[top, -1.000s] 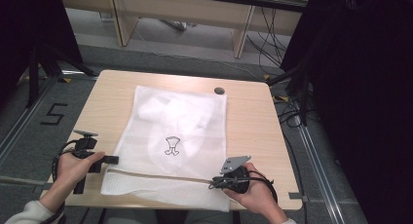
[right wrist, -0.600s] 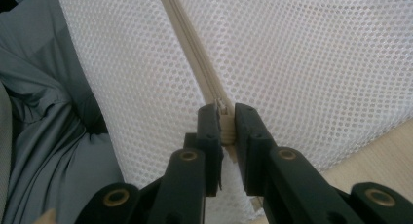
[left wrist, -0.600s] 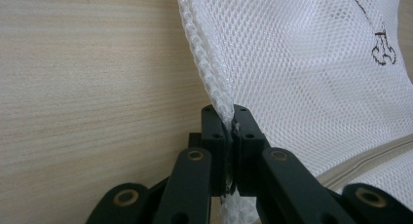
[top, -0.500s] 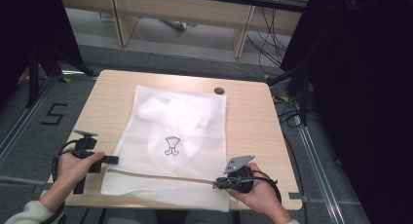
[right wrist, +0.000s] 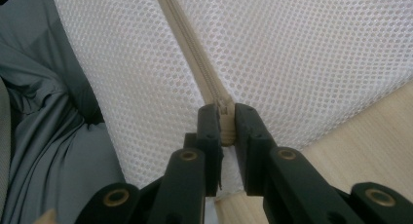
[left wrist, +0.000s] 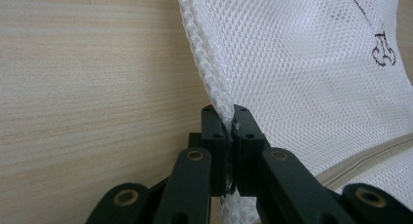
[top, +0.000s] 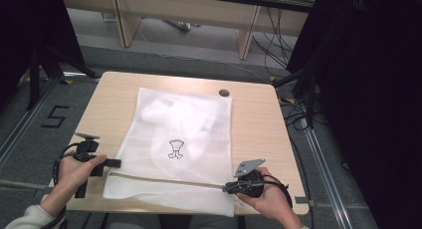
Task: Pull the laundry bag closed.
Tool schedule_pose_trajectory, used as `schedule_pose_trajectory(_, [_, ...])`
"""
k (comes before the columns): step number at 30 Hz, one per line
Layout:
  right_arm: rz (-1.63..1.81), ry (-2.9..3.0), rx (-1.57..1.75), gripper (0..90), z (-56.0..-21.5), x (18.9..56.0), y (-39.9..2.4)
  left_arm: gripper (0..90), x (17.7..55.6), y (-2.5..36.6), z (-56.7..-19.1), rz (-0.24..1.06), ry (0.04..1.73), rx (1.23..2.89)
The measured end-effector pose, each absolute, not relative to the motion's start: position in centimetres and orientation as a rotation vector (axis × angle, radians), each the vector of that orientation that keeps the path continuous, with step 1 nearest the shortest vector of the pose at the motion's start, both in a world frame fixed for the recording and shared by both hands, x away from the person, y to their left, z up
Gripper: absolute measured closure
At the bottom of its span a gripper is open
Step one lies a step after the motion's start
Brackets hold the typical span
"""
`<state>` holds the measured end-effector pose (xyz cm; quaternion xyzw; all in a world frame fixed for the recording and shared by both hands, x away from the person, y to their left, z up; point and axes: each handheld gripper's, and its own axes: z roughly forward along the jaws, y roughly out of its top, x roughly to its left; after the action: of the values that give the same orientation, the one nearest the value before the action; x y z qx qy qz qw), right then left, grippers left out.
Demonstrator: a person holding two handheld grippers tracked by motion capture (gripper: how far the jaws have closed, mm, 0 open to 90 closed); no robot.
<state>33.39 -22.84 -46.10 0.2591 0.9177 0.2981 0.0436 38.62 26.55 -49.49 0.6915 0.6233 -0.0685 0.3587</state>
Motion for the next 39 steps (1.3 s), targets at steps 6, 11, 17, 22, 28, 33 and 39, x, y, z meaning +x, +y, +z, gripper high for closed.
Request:
schedule_pose_trajectory(6, [0.882,2.801,0.813,82.4,-46.1,33.5,-23.2,85.3,38.6,26.5,-49.5,-0.176,1.61,1.781])
schedule_pose_trajectory(11, [0.885,2.799,0.817,82.4,-46.1,33.5,-23.6,85.2,38.6,26.5,-49.5,-0.178,1.609,1.78])
schedule_pose_trajectory(17, [0.862,2.806,0.834,82.4,-46.1,33.5,-23.8,85.2,38.6,26.6,-49.5,-0.176,1.608,1.787])
schedule_pose_trajectory(22, [0.839,2.851,0.869,82.4,-46.1,33.4,-24.0,85.1,38.6,26.6,-49.5,-0.175,1.608,1.788])
schedule_pose_trajectory(28, [0.82,2.841,0.837,82.3,-46.3,33.6,-24.3,85.0,38.6,26.6,-49.5,-0.176,1.61,1.782])
schedule_pose_trajectory(33, [0.799,2.862,0.868,82.2,-46.4,33.6,-24.4,84.8,38.7,26.4,-49.6,-0.177,1.618,1.767])
schedule_pose_trajectory(39, [0.775,2.877,0.885,75.3,-46.6,33.5,-24.6,77.7,38.6,26.4,-49.5,-0.088,1.61,1.811])
